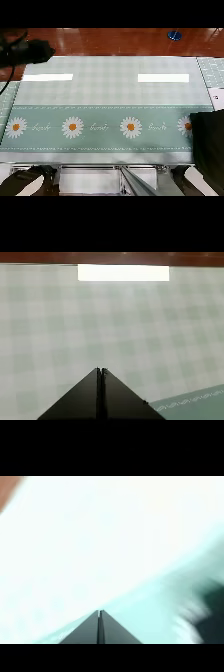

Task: Fold the shirts.

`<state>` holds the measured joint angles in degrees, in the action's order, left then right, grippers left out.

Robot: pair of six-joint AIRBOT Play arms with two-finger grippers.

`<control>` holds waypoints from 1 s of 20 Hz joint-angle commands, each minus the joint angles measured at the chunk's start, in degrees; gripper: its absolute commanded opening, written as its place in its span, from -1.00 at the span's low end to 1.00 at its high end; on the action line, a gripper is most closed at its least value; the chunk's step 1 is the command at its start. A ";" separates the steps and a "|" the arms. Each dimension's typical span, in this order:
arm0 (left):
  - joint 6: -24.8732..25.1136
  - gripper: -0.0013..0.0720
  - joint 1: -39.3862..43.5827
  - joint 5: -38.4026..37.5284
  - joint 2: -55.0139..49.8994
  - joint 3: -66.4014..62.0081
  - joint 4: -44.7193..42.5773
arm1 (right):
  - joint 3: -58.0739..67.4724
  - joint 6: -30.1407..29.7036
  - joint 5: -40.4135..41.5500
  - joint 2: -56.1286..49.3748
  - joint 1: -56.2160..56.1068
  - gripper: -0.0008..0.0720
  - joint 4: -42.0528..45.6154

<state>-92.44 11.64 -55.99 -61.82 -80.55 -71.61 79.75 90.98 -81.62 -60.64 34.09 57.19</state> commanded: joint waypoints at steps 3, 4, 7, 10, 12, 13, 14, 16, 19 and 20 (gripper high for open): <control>-11.06 -0.91 5.84 -3.41 -13.46 -3.72 -19.34 | 3.98 5.68 13.81 -14.23 -37.03 -0.92 28.74; -13.16 -0.91 4.76 -6.25 -15.43 -3.28 -19.91 | 3.98 8.44 12.94 -17.05 -39.76 -0.92 33.88; -13.07 -0.91 2.62 -10.73 -17.64 -3.30 -19.32 | 3.98 8.81 11.08 -21.35 -41.46 -0.92 36.09; -13.11 -0.91 2.21 -12.15 -17.46 -3.30 -19.37 | 3.98 8.76 11.15 -21.03 -41.44 -0.92 36.00; -13.11 -0.91 2.29 -12.02 -17.79 -3.28 -19.30 | 3.98 8.76 11.15 -21.05 -41.40 -0.92 35.98; -13.11 -0.91 2.32 -12.02 -17.99 -3.30 -19.30 | 3.98 8.79 11.15 -21.05 -41.40 -0.92 35.98; -13.11 -0.91 2.32 -12.00 -18.18 -3.30 -19.28 | 3.98 8.76 11.15 -21.05 -41.40 -0.92 35.98; -13.11 -0.91 2.32 -12.00 -18.49 -3.30 -19.28 | 3.98 8.76 11.15 -21.03 -41.40 -0.92 35.95; -13.11 -0.91 2.34 -12.02 -18.60 -3.30 -19.28 | 3.98 8.76 11.15 -21.05 -41.40 -0.92 35.98; -13.11 -0.91 2.32 -12.02 -18.60 -3.30 -19.30 | 3.98 8.76 11.15 -21.05 -41.40 -0.92 35.95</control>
<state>-105.45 14.00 -67.79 -80.25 -83.85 -90.76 83.68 99.70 -70.48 -81.65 -7.20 93.03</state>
